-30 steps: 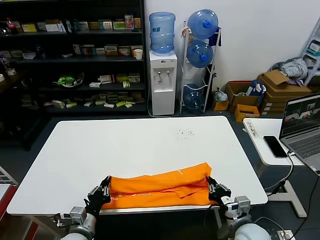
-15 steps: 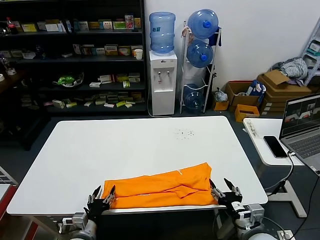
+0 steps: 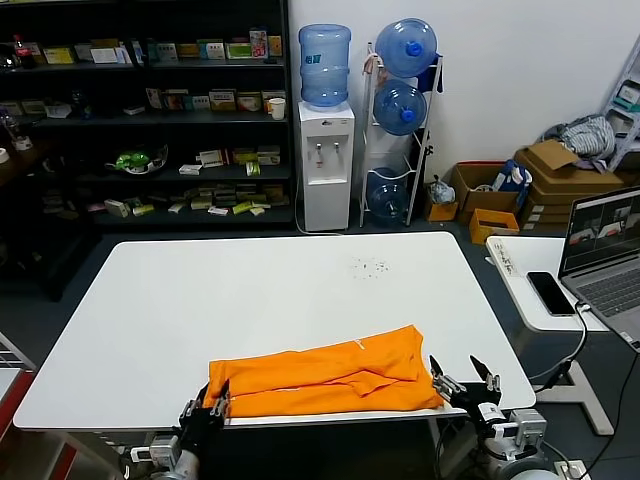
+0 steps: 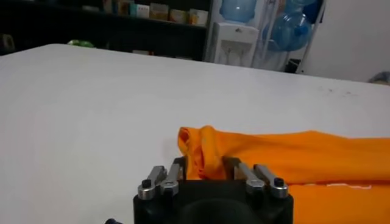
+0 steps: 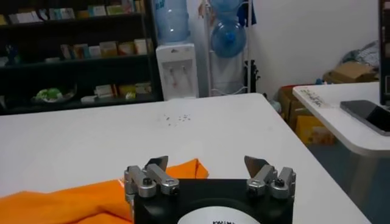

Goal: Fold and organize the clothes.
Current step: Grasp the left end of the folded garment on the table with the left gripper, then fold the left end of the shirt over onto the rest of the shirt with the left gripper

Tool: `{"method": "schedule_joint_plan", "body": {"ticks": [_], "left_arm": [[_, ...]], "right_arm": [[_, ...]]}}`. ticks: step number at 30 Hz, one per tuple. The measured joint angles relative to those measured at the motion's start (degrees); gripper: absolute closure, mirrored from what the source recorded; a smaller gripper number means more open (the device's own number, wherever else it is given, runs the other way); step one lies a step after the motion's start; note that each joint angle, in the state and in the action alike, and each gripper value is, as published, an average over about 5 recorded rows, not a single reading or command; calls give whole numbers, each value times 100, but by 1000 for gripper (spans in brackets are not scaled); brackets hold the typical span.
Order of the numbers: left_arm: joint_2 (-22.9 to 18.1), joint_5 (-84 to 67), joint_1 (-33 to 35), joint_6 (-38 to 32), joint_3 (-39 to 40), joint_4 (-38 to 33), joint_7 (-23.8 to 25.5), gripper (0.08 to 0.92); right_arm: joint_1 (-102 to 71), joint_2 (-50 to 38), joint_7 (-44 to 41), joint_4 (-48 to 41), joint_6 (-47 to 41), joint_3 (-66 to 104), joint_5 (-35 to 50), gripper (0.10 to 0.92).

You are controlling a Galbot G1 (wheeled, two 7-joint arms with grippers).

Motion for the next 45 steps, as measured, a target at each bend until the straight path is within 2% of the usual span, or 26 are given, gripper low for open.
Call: {"method": "schedule_joint_plan", "body": {"ticks": [8, 11, 17, 27, 31, 37, 45], "left_arm": [[-33, 1, 42, -123, -58, -61, -54, 825], [10, -6, 22, -149, -128, -106, -61, 871], [296, -120, -37, -166, -504, -56, 2, 874], [1376, 85, -38, -477, -1740, 836, 311, 874], [1633, 253, 21, -584, -2016, 1027, 357, 874], [1612, -74, 158, -334, -1831, 431, 231, 874], [1014, -956, -147, 428, -617, -756, -315, 874]], "right_arm": [[49, 104, 40, -72, 52, 13, -2, 203], [103, 143, 65, -120, 67, -10, 2, 203], [265, 207, 109, -240, 94, -70, 15, 203], [592, 356, 166, -503, 131, -248, 0, 203], [680, 421, 198, -586, 127, -329, -35, 203], [700, 471, 239, -640, 110, -354, -55, 203], [644, 572, 266, -656, 105, -284, -59, 203]]}}
